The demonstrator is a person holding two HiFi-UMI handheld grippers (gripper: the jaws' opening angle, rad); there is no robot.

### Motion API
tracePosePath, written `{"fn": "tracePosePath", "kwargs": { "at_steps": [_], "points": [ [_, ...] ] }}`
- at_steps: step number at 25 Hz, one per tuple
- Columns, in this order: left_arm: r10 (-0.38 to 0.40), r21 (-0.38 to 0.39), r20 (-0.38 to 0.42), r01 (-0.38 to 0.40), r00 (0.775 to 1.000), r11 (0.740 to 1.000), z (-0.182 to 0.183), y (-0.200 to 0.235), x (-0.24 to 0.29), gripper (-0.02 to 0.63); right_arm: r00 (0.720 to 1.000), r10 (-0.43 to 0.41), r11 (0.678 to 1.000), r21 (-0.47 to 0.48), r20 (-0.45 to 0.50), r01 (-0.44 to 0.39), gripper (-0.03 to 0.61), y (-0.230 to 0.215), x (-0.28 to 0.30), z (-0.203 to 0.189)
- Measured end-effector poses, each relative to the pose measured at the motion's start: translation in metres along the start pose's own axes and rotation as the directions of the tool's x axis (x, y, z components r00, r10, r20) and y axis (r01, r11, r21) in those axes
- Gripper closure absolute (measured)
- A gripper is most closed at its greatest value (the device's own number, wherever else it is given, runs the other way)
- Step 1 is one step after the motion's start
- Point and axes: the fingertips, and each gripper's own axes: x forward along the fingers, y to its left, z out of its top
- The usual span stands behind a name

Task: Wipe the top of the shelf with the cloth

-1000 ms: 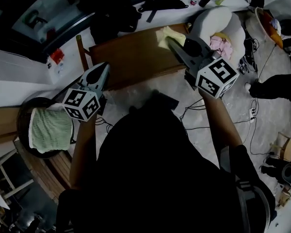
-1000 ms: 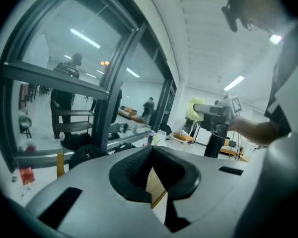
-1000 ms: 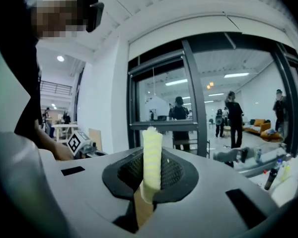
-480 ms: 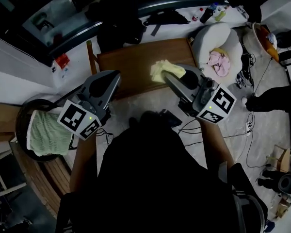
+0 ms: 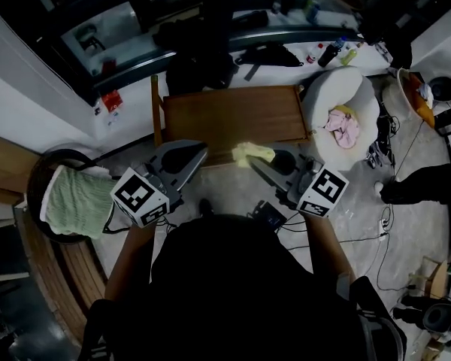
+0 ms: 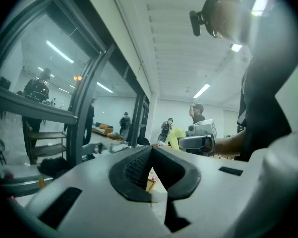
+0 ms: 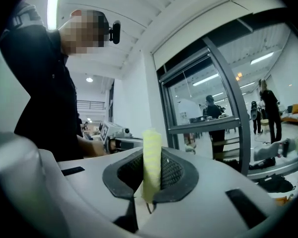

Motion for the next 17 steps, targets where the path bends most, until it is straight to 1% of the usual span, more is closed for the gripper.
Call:
{"fn": "tracePosePath", "kwargs": {
  "at_steps": [3,7,9,12,17],
  "points": [
    [-0.010,-0.040,-0.005,0.009,1.000,0.999,-0.004,-0.019,-0.004,0.607,0.999,0.033,0.999,-0.002,0.007,-0.033,0.532,0.019,-0.016,0.000],
    [-0.023,-0.033,-0.002,0.023,1.000,0.999,-0.010,-0.057,-0.007,0.607,1.000,0.021,1.000,0.002,-0.009,-0.021,0.532,0.031,-0.044,-0.009],
    [-0.015,-0.052,0.000,0.015,1.000,0.999,-0.017,-0.073,-0.014,0.607,1.000,0.017,1.000,0.013,0.008,-0.017,0.532,0.040,-0.055,-0.011],
    [-0.017,-0.071,-0.006,0.016,1.000,0.997,-0.033,-0.104,-0.027,0.607,0.999,0.029,0.999,0.028,0.031,-0.030,0.532,0.060,-0.070,-0.022],
    [-0.052,-0.088,-0.054,0.048,0.997,0.995,-0.071,-0.161,-0.035,0.607,0.998,0.052,0.998,0.023,0.037,-0.053,0.532,0.083,-0.098,-0.049]
  ]
}}
